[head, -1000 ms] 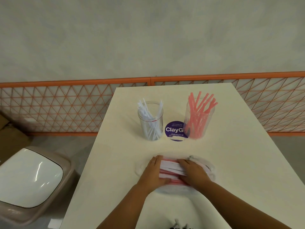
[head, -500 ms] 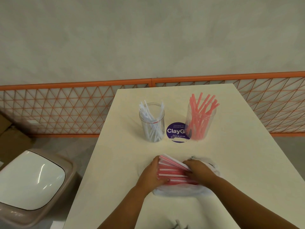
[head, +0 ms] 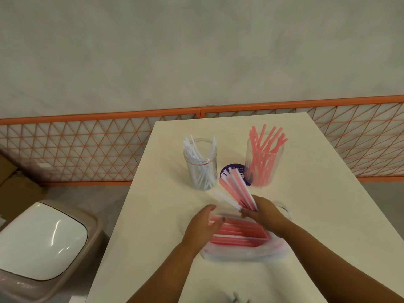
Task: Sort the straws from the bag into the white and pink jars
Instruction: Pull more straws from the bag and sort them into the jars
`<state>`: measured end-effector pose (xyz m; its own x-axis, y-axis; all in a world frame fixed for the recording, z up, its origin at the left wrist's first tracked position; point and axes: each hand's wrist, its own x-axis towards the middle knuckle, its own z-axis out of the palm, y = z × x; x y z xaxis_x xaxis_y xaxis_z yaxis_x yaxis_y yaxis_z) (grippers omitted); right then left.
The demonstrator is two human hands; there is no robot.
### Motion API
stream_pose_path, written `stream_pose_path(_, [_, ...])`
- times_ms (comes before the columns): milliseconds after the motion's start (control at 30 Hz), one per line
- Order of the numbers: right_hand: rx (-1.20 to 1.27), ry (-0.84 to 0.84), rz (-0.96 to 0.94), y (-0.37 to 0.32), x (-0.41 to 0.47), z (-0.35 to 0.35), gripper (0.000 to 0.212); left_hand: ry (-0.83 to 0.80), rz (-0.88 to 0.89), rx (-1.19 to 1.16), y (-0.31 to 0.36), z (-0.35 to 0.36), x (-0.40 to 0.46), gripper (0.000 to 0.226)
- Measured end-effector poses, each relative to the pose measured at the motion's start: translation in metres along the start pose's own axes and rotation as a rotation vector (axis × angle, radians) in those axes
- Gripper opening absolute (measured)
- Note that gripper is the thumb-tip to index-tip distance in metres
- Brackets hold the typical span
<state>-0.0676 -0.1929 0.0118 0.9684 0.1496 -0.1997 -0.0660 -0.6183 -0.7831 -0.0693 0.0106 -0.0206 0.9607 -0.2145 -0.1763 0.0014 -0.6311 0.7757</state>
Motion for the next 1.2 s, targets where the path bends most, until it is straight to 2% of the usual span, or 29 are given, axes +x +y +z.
stream_pose_path(133, [0.297,0.082,0.019,-0.017,-0.001,-0.006,0.011,0.049,0.054,-0.128,0.033,-0.003,0.005,0.040])
stream_pose_path(233, [0.424,0.119,0.026,-0.026,-0.001,-0.007,0.015,0.035,0.067,-0.271,0.061,-0.007,0.008,0.031])
stream_pose_path(333, [0.540,0.130,0.006,-0.037,-0.005,-0.008,0.014,0.101,0.093,-0.385,0.083,-0.010,0.011,0.021])
stream_pose_path(400, [0.571,0.130,-0.006,-0.041,-0.006,-0.009,0.015,0.143,0.103,-0.413,0.093,-0.012,0.014,0.013])
stream_pose_path(467, [0.590,0.125,-0.013,-0.044,-0.007,-0.011,0.016,0.169,0.094,-0.425,0.099,-0.014,0.017,0.017])
stream_pose_path(600, [0.648,0.101,-0.025,-0.049,-0.007,-0.015,0.009,0.156,0.057,-0.487,0.106,-0.018,0.023,0.018])
stream_pose_path(833, [0.776,0.057,-0.018,-0.052,-0.002,-0.018,0.014,0.141,0.023,-0.551,0.115,-0.027,0.029,0.013])
stream_pose_path(967, [0.767,0.025,-0.002,-0.046,0.004,-0.016,0.019,0.244,0.021,-0.617,0.124,-0.045,0.049,0.013])
stream_pose_path(1100, [0.802,-0.002,0.005,-0.044,0.009,-0.019,0.015,0.317,0.104,-0.804,0.143,-0.078,0.066,0.013])
stream_pose_path(1200, [0.810,0.005,0.018,-0.042,0.013,-0.021,0.011,0.478,0.202,-0.825,0.151,-0.107,0.079,0.013])
